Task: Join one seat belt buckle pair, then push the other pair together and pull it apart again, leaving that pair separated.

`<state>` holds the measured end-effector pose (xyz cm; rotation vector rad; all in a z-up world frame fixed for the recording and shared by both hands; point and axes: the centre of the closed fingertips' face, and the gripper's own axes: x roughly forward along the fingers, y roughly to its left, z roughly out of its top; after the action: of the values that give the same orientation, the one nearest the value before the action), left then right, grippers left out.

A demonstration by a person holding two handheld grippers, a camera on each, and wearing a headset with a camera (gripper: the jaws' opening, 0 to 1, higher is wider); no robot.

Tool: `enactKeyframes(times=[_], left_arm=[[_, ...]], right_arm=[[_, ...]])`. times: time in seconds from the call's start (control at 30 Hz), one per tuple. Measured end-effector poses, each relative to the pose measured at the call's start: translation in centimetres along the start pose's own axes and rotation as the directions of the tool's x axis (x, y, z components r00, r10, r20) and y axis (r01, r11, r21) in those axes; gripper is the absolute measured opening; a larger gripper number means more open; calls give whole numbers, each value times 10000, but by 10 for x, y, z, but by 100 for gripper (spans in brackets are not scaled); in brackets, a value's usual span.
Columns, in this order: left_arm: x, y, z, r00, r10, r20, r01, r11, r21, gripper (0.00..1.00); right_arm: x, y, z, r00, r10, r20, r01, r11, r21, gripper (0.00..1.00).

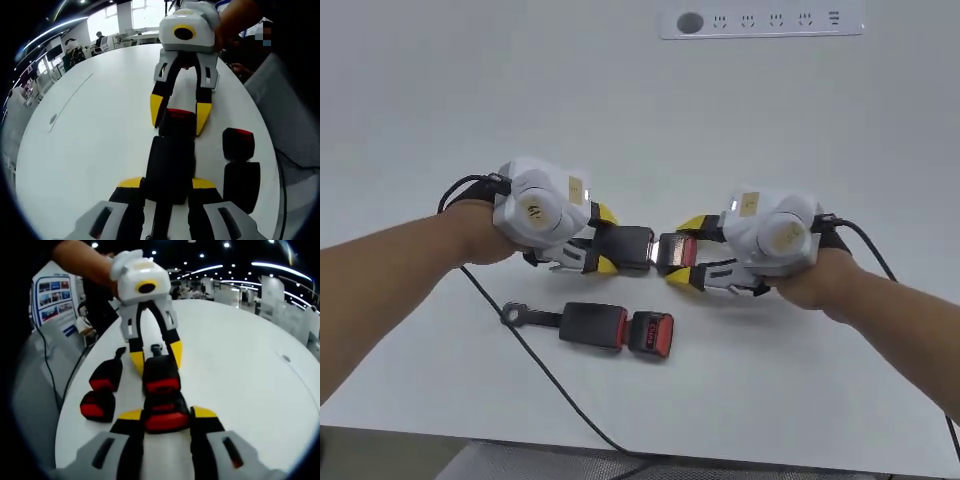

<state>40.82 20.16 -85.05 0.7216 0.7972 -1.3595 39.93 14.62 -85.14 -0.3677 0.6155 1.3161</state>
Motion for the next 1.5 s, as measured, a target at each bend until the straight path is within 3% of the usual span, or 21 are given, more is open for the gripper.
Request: enactKeyframes(times=[1.5], left_arm=[[0, -2, 0, 9998, -190, -74, 191, 9998, 93, 34]], right_arm=[[2, -2, 0, 9983, -505, -281, 504, 9987, -49, 36]])
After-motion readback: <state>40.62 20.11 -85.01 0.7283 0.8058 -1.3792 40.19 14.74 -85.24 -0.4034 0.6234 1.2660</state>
